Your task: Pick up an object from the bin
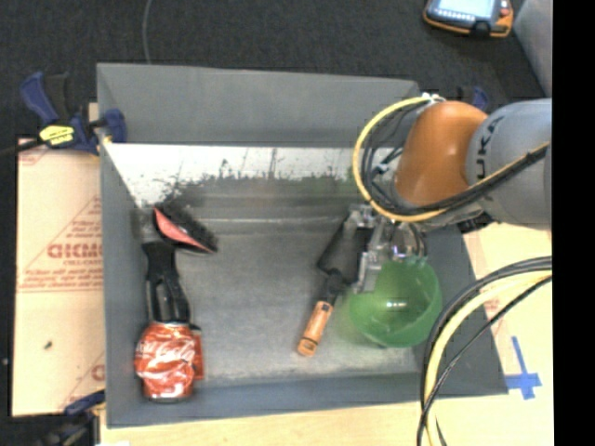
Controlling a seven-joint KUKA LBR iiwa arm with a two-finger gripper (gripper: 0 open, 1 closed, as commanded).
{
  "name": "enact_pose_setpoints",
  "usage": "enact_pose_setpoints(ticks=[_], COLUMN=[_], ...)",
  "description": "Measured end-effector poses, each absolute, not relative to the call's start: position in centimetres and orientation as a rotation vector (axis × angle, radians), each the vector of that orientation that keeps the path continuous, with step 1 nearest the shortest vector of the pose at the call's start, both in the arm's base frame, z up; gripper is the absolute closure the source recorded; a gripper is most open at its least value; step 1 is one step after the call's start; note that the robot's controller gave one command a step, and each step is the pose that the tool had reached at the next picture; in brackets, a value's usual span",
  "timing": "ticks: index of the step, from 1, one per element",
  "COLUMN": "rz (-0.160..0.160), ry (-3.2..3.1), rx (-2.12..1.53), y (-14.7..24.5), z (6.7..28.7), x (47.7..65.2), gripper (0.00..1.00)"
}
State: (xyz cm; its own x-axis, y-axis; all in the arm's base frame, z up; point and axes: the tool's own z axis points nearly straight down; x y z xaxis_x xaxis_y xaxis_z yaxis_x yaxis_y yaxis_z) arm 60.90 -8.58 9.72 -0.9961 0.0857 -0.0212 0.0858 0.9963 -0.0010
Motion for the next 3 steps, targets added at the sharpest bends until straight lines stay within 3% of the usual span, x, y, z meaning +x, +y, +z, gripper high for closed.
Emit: enact_pose_setpoints(ticks=[1, 2, 3], rz=[-0.007, -0.001, -0.011], ry=[3.037, 3.106, 3.053], rx=[-0.697, 0.178, -0.579], y=[-8.1, -9.2, -8.4], z=[8.7, 7.3, 7.3], x=[58.3, 62.0, 59.4], gripper=[0.00, 0.00, 0.00])
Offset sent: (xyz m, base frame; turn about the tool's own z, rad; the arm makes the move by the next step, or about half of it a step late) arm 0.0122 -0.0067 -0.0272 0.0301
